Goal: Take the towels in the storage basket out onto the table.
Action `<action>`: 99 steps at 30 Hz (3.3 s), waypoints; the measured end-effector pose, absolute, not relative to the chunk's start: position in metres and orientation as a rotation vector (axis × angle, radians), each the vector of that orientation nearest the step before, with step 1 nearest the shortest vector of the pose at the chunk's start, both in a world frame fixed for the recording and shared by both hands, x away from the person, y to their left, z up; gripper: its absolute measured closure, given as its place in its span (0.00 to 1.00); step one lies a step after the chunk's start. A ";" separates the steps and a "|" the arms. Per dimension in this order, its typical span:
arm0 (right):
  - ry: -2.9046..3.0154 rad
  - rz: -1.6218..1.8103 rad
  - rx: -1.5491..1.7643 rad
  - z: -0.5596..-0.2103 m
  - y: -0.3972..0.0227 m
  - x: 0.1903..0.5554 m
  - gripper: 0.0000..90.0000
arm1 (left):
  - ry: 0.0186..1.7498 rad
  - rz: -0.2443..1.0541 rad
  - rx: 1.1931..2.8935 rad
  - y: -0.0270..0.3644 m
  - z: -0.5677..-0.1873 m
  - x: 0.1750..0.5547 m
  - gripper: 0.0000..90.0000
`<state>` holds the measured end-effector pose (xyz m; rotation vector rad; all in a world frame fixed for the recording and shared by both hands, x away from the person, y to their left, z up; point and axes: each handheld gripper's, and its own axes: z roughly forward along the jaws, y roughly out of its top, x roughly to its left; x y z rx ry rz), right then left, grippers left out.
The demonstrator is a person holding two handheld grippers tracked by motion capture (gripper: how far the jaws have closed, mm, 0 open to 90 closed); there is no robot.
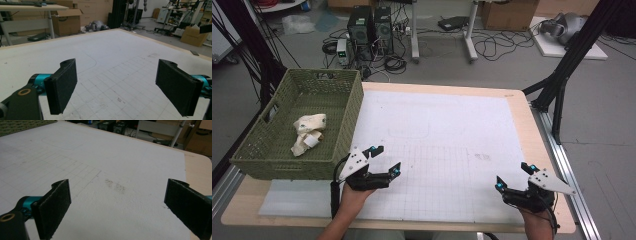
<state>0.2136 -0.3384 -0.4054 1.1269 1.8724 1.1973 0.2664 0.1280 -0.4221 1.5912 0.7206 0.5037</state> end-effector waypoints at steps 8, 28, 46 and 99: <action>1.887 1.190 1.120 -0.407 -0.337 0.215 0.07 | 0.723 0.496 1.587 0.127 -0.421 0.268 0.20; 1.936 1.231 1.121 -0.413 -0.332 0.222 0.07 | 0.727 0.480 1.568 0.133 -0.405 0.268 0.20; 1.949 1.247 1.141 -0.412 -0.328 0.222 0.07 | 0.726 0.502 1.532 0.163 -0.344 0.276 0.19; 1.985 1.189 1.140 -0.416 -0.323 0.224 0.07 | 1.659 0.573 1.960 0.347 -0.397 0.417 0.22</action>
